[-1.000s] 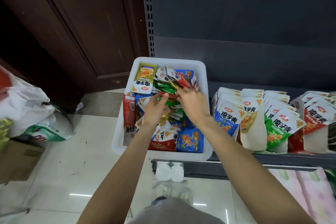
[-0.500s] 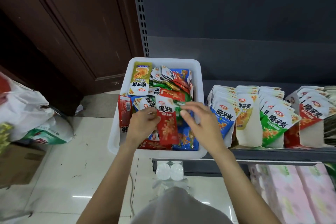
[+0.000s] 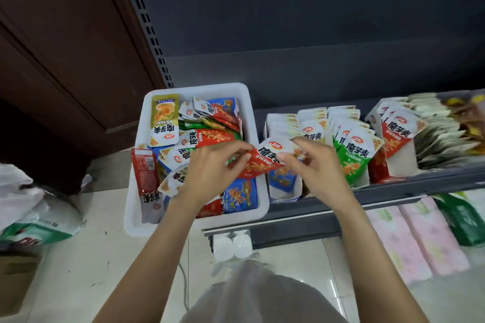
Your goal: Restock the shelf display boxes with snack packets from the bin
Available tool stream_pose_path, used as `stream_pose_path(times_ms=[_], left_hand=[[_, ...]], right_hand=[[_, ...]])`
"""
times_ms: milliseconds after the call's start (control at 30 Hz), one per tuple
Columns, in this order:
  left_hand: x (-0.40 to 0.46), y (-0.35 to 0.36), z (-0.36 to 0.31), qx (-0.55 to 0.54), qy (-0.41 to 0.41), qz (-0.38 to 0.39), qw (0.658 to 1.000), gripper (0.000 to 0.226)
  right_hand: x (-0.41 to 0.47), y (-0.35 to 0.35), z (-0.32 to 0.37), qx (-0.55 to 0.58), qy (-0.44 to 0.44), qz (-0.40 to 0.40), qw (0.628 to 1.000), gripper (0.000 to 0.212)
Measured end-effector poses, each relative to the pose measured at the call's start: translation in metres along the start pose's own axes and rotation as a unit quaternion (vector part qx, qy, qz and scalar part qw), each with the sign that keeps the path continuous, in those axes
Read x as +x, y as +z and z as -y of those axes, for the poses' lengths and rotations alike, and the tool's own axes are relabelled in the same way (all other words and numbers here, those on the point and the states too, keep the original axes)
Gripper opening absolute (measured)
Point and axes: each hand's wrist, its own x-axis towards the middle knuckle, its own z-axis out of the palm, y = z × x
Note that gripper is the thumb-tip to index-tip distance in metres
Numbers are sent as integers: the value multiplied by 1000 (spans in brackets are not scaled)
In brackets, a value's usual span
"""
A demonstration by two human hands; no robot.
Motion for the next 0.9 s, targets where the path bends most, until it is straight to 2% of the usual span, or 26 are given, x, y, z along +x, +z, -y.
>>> stream_pose_path(times_ms=[67, 133, 233, 367, 433, 533, 600, 667, 733, 833, 900], left_hand=[[13, 12, -20, -30, 33, 12, 999, 18], [29, 30, -41, -56, 59, 43, 996, 16], [58, 61, -65, -81, 66, 72, 992, 18], [99, 103, -85, -130, 33, 106, 985, 21], [119, 125, -99, -170, 37, 116, 978, 21], [150, 162, -122, -224, 32, 161, 961, 25], [169, 185, -135, -205, 48, 198, 957, 31], [184, 206, -144, -153, 79, 224, 959, 34], [192, 223, -150, -86, 102, 228, 965, 27], [198, 244, -152, 23, 119, 221, 968, 8], [201, 257, -151, 61, 115, 228, 965, 9]], right_hand=[[-11, -25, -1, -23, -9, -47, 999, 4], [-24, -51, -2, -70, -5, -104, 992, 14], [-48, -94, -6, -138, 17, -220, 965, 18], [-74, -150, -27, -260, 76, -406, 873, 21], [-72, -171, -45, -308, 98, -438, 839, 17], [-53, -189, -73, -374, 110, -394, 832, 10], [-36, -194, -90, -418, 112, -331, 838, 10], [-19, -195, -109, -449, 134, -255, 846, 17], [-5, -195, -128, -471, 158, -183, 848, 20], [10, -191, -153, -514, 152, -147, 831, 12], [16, -189, -167, -556, 115, -157, 808, 11]])
